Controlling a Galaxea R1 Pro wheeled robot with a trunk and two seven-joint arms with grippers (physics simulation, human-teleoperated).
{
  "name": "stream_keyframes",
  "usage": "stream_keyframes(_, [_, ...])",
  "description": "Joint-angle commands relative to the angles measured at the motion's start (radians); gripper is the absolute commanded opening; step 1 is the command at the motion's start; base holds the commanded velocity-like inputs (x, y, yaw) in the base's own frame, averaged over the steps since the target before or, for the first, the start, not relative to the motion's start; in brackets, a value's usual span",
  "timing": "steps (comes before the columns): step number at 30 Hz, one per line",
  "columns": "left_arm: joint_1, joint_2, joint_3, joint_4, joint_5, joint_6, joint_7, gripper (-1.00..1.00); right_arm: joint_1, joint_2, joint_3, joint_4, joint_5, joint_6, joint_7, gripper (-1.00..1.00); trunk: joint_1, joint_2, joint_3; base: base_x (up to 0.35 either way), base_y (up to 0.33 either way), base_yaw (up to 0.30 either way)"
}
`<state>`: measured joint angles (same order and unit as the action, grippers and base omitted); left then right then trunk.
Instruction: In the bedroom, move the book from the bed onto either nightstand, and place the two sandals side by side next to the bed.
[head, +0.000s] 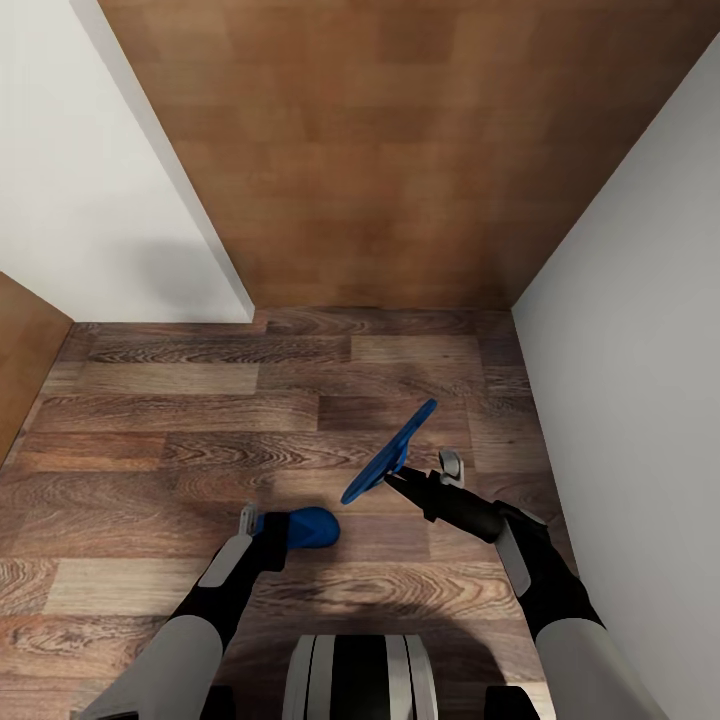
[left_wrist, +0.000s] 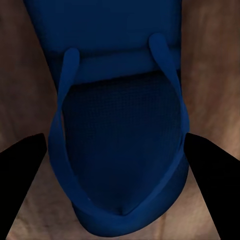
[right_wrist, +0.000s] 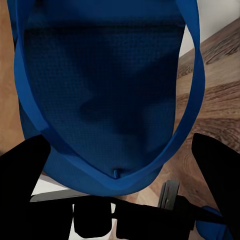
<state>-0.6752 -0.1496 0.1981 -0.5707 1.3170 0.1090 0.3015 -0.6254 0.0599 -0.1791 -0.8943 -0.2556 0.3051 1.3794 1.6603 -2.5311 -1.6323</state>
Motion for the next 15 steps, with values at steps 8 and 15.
stream_keyframes(8, [0.000, -0.002, 0.007, -0.002, 0.002, 0.005, 0.005, -1.00, 0.000, 0.001, -0.002, 0.000, -0.001, 0.011, 0.004, -1.00, 0.000, 0.000, -0.001, 0.000, 0.000, 0.000])
stream_keyframes(15, [0.000, -0.002, 0.007, -0.002, 0.002, 0.005, 0.005, -1.00, 0.000, 0.001, -0.002, 0.000, -0.001, 0.011, 0.004, -1.00, 0.000, 0.000, -0.001, 0.000, 0.000, 0.000])
